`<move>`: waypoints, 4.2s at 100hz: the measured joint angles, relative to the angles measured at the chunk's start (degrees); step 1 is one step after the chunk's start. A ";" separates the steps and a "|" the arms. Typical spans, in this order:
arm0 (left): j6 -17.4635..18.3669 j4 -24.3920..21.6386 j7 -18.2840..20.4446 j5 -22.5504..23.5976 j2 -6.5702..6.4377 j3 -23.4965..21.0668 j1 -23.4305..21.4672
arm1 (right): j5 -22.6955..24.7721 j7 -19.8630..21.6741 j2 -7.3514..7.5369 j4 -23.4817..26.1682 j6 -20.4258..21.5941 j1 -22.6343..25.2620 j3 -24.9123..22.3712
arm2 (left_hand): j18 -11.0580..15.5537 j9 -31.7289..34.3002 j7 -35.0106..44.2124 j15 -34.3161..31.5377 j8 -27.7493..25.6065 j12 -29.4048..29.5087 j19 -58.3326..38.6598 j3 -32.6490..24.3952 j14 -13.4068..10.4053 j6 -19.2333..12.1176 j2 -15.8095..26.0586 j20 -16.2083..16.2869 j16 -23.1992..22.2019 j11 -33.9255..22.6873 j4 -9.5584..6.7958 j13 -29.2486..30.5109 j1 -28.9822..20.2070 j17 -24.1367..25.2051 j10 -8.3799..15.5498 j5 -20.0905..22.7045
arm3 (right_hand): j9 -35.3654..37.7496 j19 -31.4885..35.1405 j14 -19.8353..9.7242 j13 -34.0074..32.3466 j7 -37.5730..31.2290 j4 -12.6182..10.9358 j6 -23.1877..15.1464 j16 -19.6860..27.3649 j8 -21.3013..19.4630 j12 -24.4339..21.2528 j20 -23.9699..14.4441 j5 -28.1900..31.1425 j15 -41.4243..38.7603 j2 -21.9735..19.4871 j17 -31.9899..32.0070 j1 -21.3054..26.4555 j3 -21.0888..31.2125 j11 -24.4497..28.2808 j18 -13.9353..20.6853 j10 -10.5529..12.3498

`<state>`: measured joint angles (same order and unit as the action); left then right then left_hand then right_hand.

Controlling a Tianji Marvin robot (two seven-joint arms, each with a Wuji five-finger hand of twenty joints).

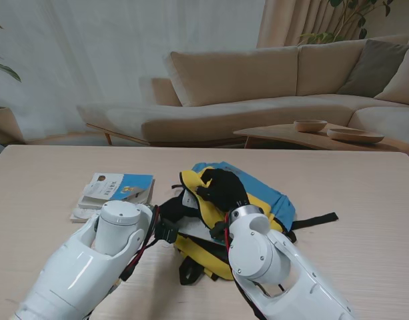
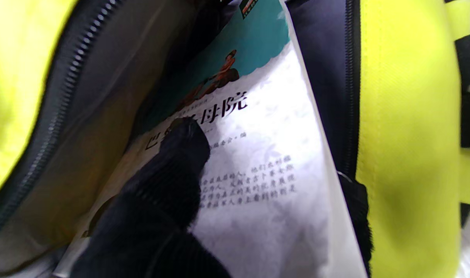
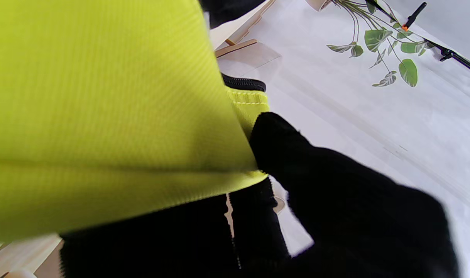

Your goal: Pack books into the school bag then zip close the school bag

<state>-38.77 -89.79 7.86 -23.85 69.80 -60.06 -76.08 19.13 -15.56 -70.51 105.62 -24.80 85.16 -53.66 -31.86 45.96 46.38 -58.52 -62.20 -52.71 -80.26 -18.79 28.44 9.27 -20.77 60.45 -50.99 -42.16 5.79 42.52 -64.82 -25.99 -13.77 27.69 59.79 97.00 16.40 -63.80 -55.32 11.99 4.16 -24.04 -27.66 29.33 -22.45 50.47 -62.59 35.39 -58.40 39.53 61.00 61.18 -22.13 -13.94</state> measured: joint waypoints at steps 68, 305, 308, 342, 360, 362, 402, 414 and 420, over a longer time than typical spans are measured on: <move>1.79 8.01 -2.84 -4.45 3.31 4.38 5.51 | -3.50 2.20 0.12 0.08 -0.23 -0.36 -1.01 | 2.61 -1.53 5.76 5.64 11.05 -2.32 0.03 -0.97 -0.11 1.01 0.09 -3.57 2.27 8.81 0.48 -5.65 -1.19 4.20 0.32 -3.73 | 0.00 0.00 0.16 0.00 0.02 0.00 0.01 -0.12 -2.76 0.00 0.48 0.00 -0.15 0.00 -0.01 0.00 -0.03 0.01 -0.09 0.00; 0.46 12.19 -0.81 2.90 3.74 9.39 10.74 | -6.27 4.03 0.39 -0.59 -0.23 -1.41 -1.96 | 7.75 -28.32 -7.65 22.20 29.98 13.91 12.97 -10.27 -4.30 0.41 4.25 -14.59 11.09 8.48 -1.35 -25.57 14.22 20.59 0.38 -19.31 | 0.00 0.00 0.31 -0.03 -0.07 0.03 0.01 -0.86 -3.63 0.29 0.60 0.03 -0.87 0.00 0.00 -0.01 -0.08 0.02 -0.42 -0.01; 0.32 11.81 -0.80 3.22 3.65 9.28 10.57 | -6.27 4.03 0.39 -0.60 -0.23 -1.41 -1.96 | 7.81 -29.44 -10.87 24.25 32.40 15.32 15.23 -10.30 -5.12 0.43 3.73 -16.87 12.30 10.30 -1.36 -26.23 14.96 22.03 0.38 -19.31 | 0.00 0.00 0.31 -0.03 -0.07 0.02 0.01 -0.86 -3.63 0.29 0.60 0.03 -0.87 0.00 0.00 -0.01 -0.08 0.02 -0.42 -0.01; -6.63 4.92 -1.15 6.85 2.46 6.01 7.41 | -6.47 3.67 0.33 -0.67 -0.16 -1.43 -2.17 | 8.39 -27.50 -19.79 28.90 36.49 19.62 20.68 -14.78 -3.91 3.47 0.02 -22.38 15.14 12.96 -1.38 -24.40 23.29 20.10 0.06 -19.31 | 0.00 0.00 0.31 -0.03 -0.08 0.03 0.01 -0.89 -3.67 0.29 0.60 0.03 -0.88 0.00 0.00 -0.01 -0.08 0.02 -0.43 -0.01; -6.99 3.63 -1.27 8.52 1.92 5.76 6.76 | -6.49 3.44 0.30 -0.71 -0.06 -1.43 -2.23 | 7.11 -11.49 2.88 14.80 23.58 4.61 8.21 -14.88 -2.69 3.97 0.30 -17.34 8.51 5.27 -1.38 -11.18 10.11 7.99 0.31 -16.77 | 0.00 0.00 0.31 -0.03 -0.08 0.03 0.01 -0.89 -3.68 0.29 0.60 0.03 -0.88 0.00 0.00 -0.01 -0.08 0.02 -0.43 -0.01; -7.06 3.63 -1.27 8.50 1.91 5.74 6.76 | -6.50 3.44 0.30 -0.71 -0.06 -1.43 -2.24 | 7.00 -9.07 4.83 13.35 22.60 2.05 7.10 -13.25 -2.69 3.39 0.29 -17.03 7.97 5.89 -1.38 -9.74 7.11 6.59 0.66 -16.01 | 0.00 0.00 0.31 -0.03 -0.08 0.03 0.01 -0.89 -3.67 0.29 0.60 0.03 -0.88 0.00 0.00 -0.01 -0.08 0.02 -0.43 -0.01; -6.86 8.19 -2.22 5.75 2.75 7.16 9.54 | -6.65 3.59 0.31 -0.64 -0.08 -1.44 -2.39 | 4.98 -1.52 12.88 6.76 17.97 -1.49 0.88 -3.82 -2.66 1.30 0.19 -15.08 6.45 6.08 -1.22 -2.00 -2.71 -1.25 0.89 -12.48 | 0.00 0.00 0.32 -0.03 -0.09 0.03 0.01 -0.89 -3.70 0.29 0.60 0.05 -0.88 0.00 0.00 -0.01 -0.08 0.02 -0.44 -0.01; -6.63 9.66 -1.97 4.86 3.10 7.75 10.67 | -6.69 3.69 0.33 -0.59 -0.07 -1.42 -2.39 | 4.93 -1.51 12.88 6.76 17.96 -1.49 0.81 -3.82 -2.64 1.30 0.27 -14.60 6.45 6.08 -1.21 -2.00 -2.73 -1.26 0.84 -12.48 | 0.00 0.00 0.33 -0.03 -0.10 0.03 0.01 -0.89 -3.70 0.29 0.60 0.05 -0.88 0.00 0.00 -0.01 -0.08 0.02 -0.44 -0.01; -6.58 10.05 -1.91 4.75 3.21 8.19 11.14 | -6.72 3.69 0.33 -0.57 -0.07 -1.41 -2.39 | 4.91 -1.50 12.88 6.76 17.96 -1.49 0.81 -3.81 -2.64 1.30 0.39 -14.60 6.45 6.08 -1.21 -2.00 -2.73 -1.27 0.83 -12.48 | 0.00 0.00 0.33 -0.03 -0.10 0.03 0.01 -0.89 -3.70 0.29 0.60 0.05 -0.88 0.00 0.00 -0.01 -0.09 0.02 -0.44 -0.01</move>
<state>-45.35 -79.74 5.95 -19.10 73.01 -51.86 -64.94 12.41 -11.87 -70.18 105.05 -24.87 83.75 -56.05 -26.94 44.46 59.25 -51.76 -44.24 -54.20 -79.45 -22.60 25.80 10.57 -20.38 45.85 -44.54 -36.08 4.58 40.52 -67.56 -27.26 -12.94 15.21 59.79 97.00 16.73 -63.83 -55.43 12.02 4.16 -24.93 -31.36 29.62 -21.85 50.52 -63.47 35.39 -58.40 39.52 60.92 61.20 -22.57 -13.95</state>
